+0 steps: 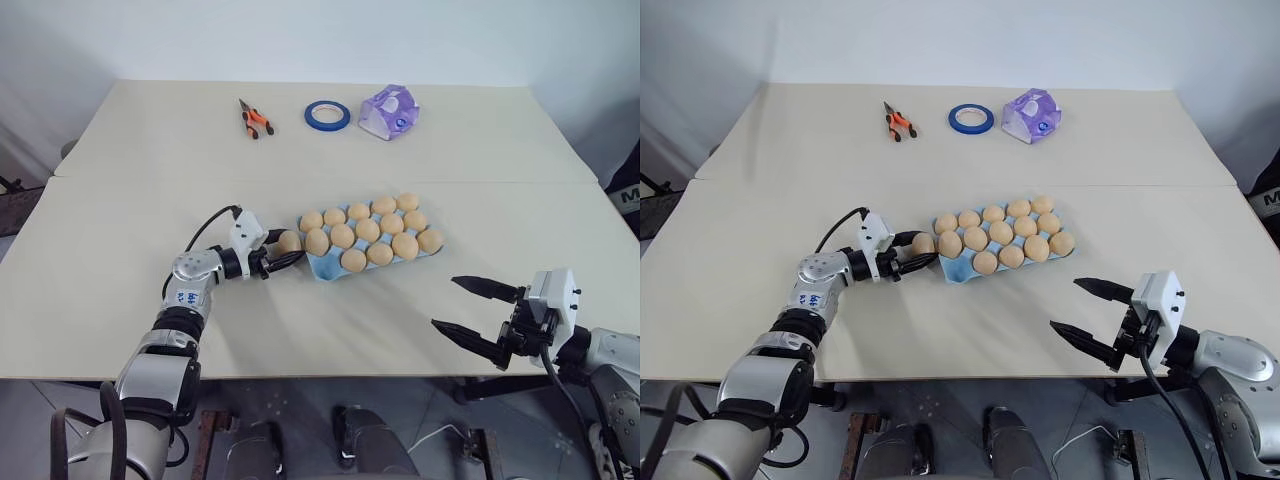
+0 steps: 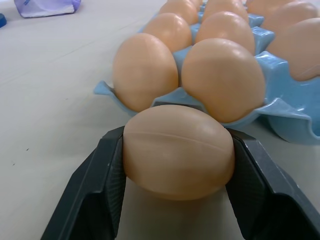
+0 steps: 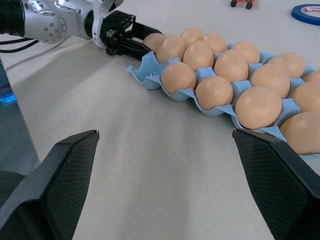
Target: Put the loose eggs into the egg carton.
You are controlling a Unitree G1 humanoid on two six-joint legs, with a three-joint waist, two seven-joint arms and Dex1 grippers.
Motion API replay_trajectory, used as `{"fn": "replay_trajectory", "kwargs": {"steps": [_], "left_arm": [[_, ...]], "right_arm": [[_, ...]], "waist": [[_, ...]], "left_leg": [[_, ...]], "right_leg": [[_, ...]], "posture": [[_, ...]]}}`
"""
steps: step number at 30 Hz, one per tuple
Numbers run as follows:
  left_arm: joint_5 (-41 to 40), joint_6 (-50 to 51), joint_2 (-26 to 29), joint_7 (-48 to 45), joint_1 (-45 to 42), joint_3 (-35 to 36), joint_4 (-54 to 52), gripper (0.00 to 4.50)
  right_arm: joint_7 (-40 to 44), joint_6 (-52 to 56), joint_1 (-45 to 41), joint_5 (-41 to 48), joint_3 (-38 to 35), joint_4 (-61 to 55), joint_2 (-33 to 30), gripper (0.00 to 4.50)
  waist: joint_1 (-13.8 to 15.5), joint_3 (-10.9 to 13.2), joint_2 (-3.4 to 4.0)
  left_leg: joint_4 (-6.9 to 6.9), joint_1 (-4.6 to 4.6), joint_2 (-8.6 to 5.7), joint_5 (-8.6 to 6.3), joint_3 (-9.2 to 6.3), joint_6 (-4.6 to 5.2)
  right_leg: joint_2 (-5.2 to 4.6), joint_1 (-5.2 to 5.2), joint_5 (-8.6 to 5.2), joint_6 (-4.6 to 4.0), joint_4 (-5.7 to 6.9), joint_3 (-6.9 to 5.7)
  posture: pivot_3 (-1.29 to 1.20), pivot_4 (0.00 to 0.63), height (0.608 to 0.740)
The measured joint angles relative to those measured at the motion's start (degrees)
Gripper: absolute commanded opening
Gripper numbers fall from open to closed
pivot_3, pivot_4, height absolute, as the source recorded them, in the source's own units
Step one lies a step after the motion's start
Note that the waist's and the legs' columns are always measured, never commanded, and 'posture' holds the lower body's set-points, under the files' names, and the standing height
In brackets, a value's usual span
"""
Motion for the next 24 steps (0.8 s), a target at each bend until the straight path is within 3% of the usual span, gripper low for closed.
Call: {"fn": "replay_trajectory", "kwargs": {"steps": [6,11,21,24], "left_arm": [[-6.75,13.90,4.96,-7.20,7.81,0.39,-22.60,2.39],[-10.68,23.56,5.72,-9.08,10.23,-0.38,-35.24,2.39],[-10.05,25.45,-0.54,-8.24,8.33,-5.19,-36.89,2.39],[-8.53,22.36,-1.86,-6.55,6.57,-5.25,-33.81,3.35]], "right_arm": [[-0.05,-0.05,0.32,-0.17,-0.03,-0.07,-0.06,4.50],[0.05,-0.16,0.26,-0.29,-0.04,-0.06,-0.07,4.50],[-0.45,-0.99,0.29,-0.64,0.01,0.07,0.05,4.50],[-1.12,-1.00,1.40,-0.65,0.01,-0.01,0.12,4.50]], "waist": [[-0.06,0.00,0.01],[0.23,0.00,0.01],[0.01,0.00,0.01],[-0.03,-0.01,0.02]], "left_leg": [[0.01,0.03,0.15,-0.01,0.00,-0.06],[0.21,0.02,0.08,0.02,-0.06,-0.01],[0.34,0.11,0.02,0.09,-0.14,0.09],[0.34,0.12,0.02,0.09,-0.17,0.10]], "right_leg": [[0.04,0.00,-0.02,-0.03,0.11,-0.01],[-0.02,0.05,-0.01,-0.01,0.18,0.00],[0.01,0.26,0.02,0.03,0.08,0.06],[0.01,0.29,0.02,0.03,0.07,0.06]], "posture": [[0.00,0.150,0.740],[0.00,0.150,0.740],[0.00,0.150,0.740],[0.00,0.150,0.740]]}}
